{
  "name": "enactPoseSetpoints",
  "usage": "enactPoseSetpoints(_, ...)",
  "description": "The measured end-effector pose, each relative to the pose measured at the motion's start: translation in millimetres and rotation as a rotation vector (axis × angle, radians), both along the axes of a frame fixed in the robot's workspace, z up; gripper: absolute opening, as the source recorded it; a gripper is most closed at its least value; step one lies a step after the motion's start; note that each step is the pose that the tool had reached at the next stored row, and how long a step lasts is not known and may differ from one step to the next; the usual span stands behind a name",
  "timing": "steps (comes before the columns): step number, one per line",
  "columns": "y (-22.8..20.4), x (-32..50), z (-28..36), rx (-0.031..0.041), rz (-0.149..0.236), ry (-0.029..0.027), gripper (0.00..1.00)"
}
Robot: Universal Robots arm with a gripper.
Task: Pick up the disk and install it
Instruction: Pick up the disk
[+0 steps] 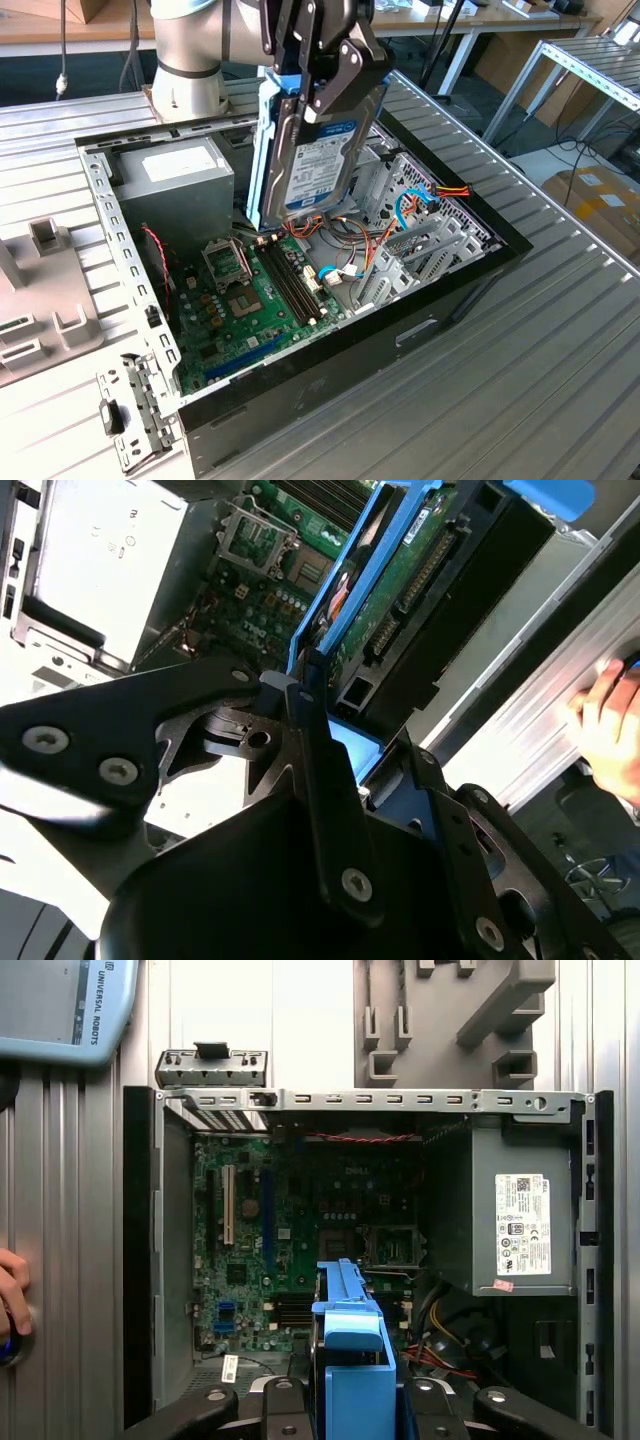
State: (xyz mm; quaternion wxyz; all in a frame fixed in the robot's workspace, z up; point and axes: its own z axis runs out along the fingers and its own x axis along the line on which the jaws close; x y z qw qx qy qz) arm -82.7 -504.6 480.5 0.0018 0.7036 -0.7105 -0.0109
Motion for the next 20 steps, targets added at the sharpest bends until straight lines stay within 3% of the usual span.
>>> enactPoseSetpoints(4,-6.0,0.0,-0.1,-0.0001,0.000,0.0000,0.37)
enactPoseSetpoints(7,-13.0,0.0,-0.3,0.0000,0.000,0.0000,0.37)
enactPoseSetpoints(20,-31.6,0.0,-0.6,0.0000,0.000,0.0000,0.37)
